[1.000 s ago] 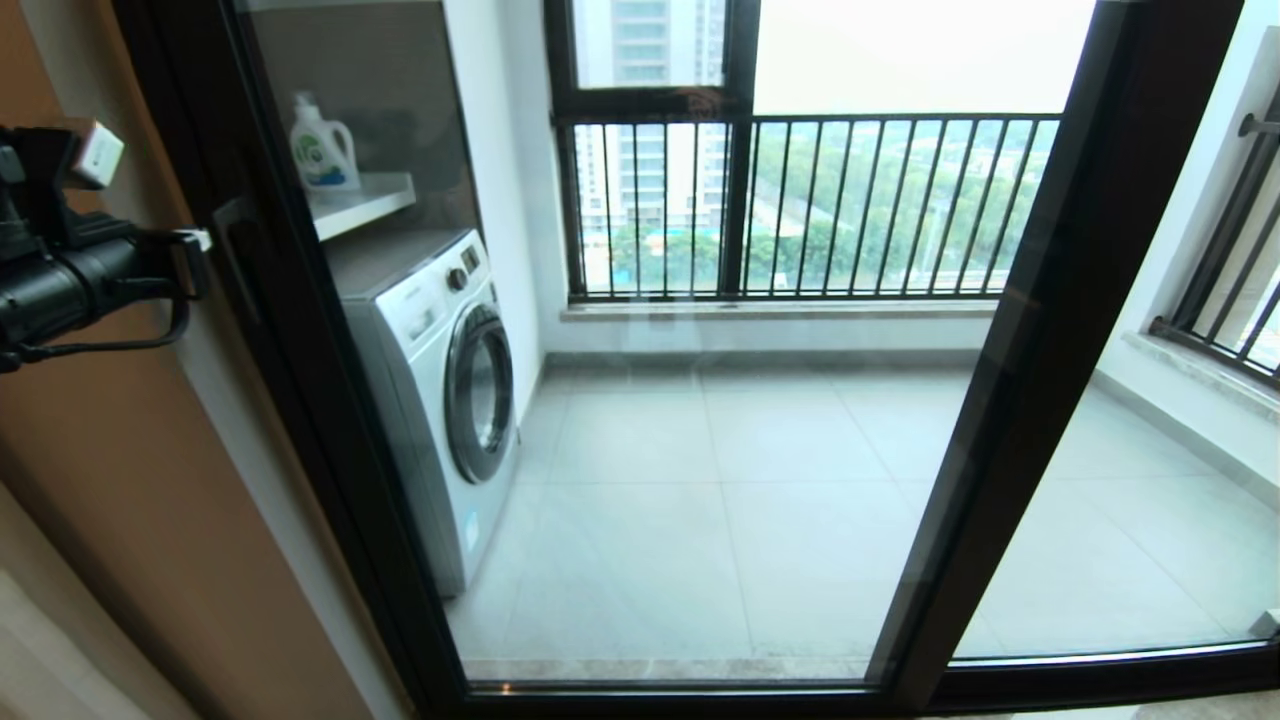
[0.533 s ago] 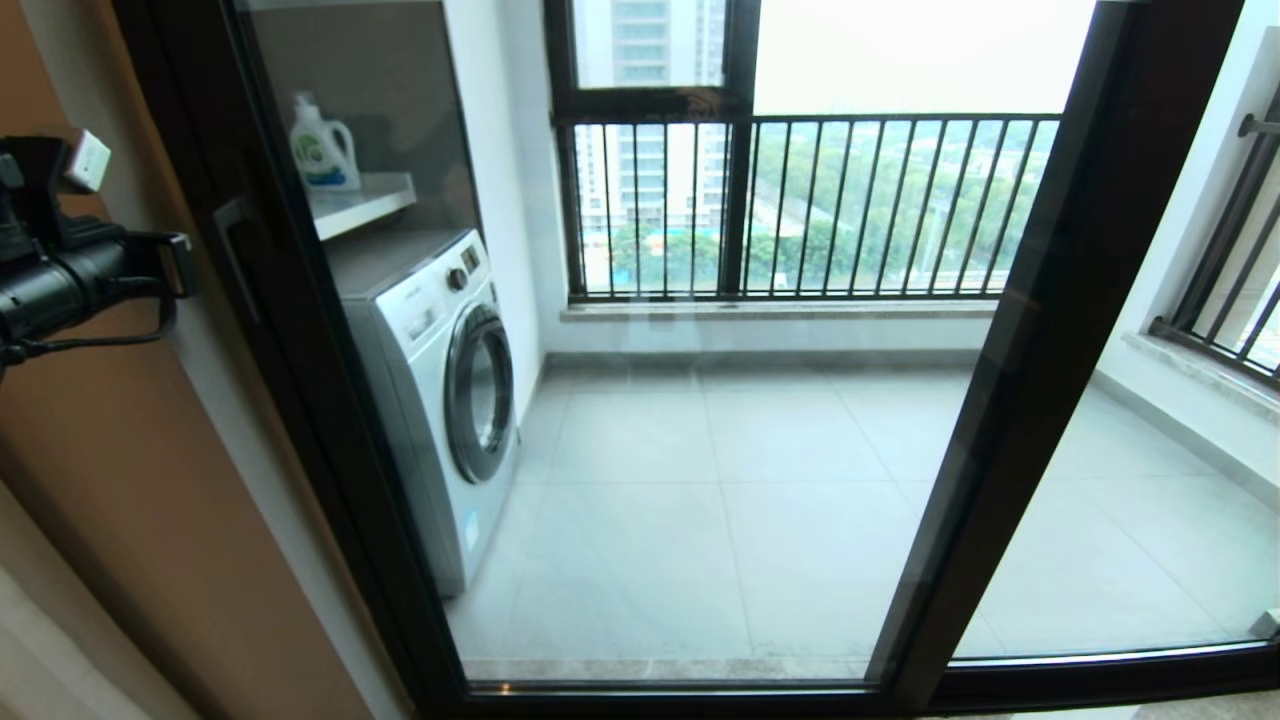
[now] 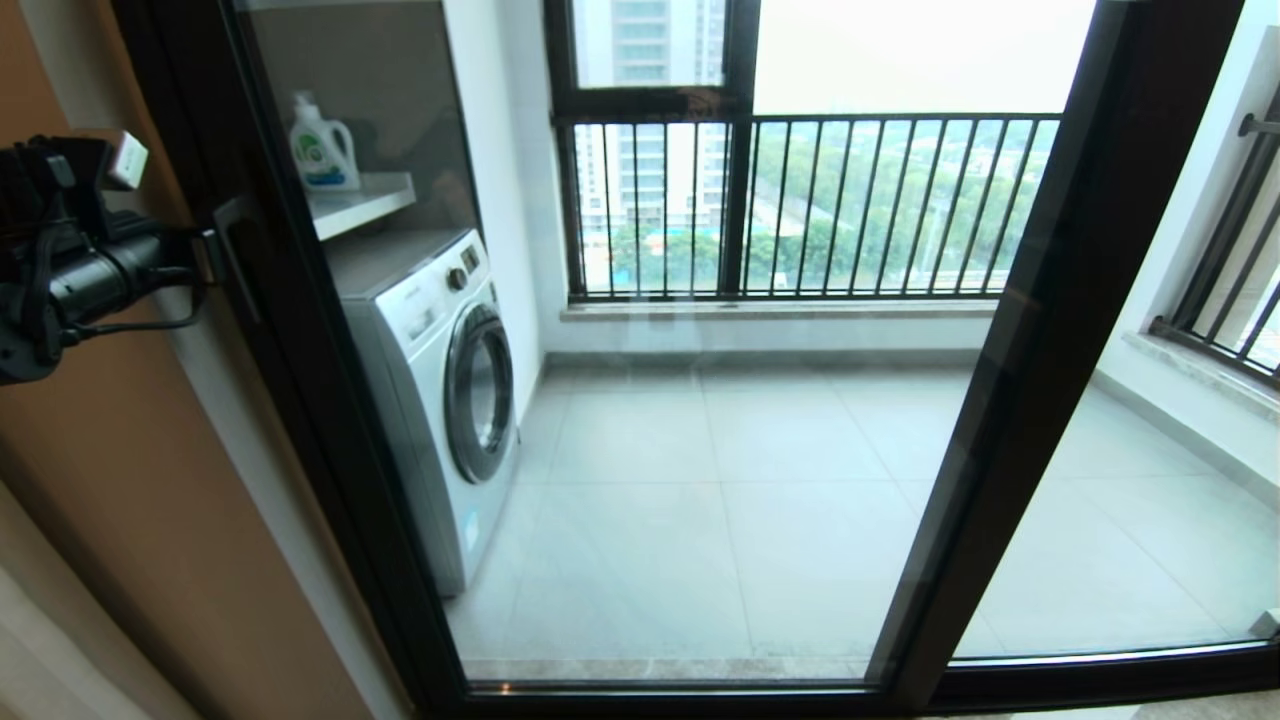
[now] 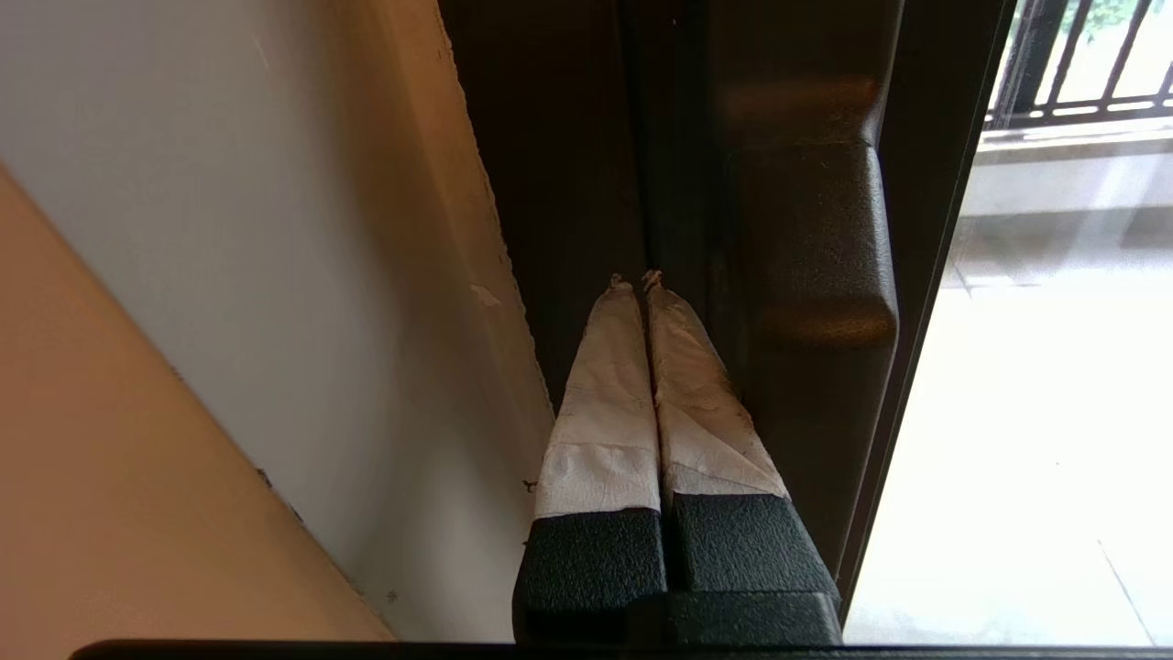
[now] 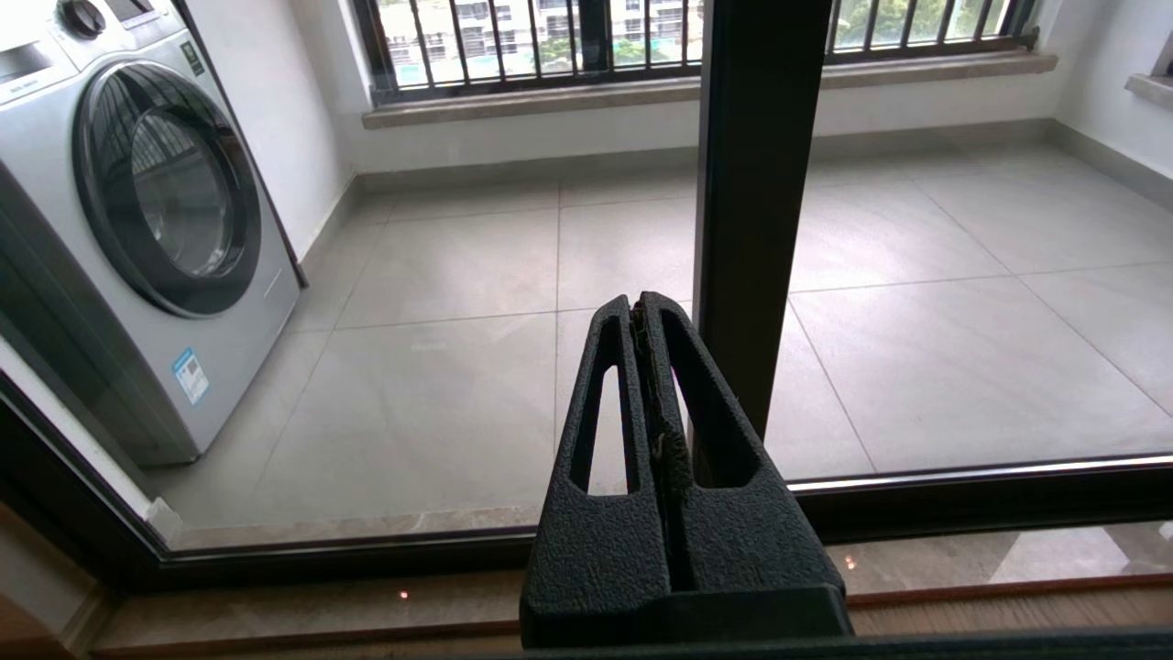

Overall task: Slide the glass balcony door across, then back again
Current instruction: Open the slid door

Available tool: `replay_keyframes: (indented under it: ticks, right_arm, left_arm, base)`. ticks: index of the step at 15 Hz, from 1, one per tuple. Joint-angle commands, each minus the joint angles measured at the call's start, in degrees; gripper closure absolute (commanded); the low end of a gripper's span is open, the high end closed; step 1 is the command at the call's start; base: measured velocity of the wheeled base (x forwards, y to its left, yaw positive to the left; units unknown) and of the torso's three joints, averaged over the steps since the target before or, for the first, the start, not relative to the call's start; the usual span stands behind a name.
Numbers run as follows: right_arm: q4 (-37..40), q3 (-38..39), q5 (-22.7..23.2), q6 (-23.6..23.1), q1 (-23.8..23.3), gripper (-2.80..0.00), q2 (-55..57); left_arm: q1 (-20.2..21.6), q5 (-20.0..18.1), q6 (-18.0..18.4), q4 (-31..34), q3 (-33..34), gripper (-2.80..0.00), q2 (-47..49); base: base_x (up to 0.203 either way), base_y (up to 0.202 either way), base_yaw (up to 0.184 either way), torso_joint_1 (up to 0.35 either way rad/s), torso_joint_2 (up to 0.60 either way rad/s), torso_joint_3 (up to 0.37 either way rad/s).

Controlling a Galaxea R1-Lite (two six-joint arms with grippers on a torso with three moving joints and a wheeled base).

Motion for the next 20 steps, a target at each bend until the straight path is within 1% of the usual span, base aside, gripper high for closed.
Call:
replay_keyframes:
  ticks: [1,8,20]
  right_arm:
    - [-0.03,0.7,-0.02,0.0,0.0,0.0,0.06]
    - [-0.03,0.7,-0.02,0.0,0.0,0.0,0.0]
    - [-0.03,0.7,-0.02,0.0,0.0,0.0,-0.01]
  left_arm:
    - [-0.96,-0.1,-0.04,-0.26,0.98,0.0,0.42]
    - [-4.99,-0.1,0.04,-0.26,2.16,0.0,-0.49]
    - [-7.79,0.18,0.3,-0.26,1.54,0.0,-0.4]
  base:
    - [0.0,0.0,0.0,0.0,0.0,0.0]
    - [0.0,0.0,0.0,0.0,0.0,0.0]
    - [0.0,0.0,0.0,0.0,0.0,0.0]
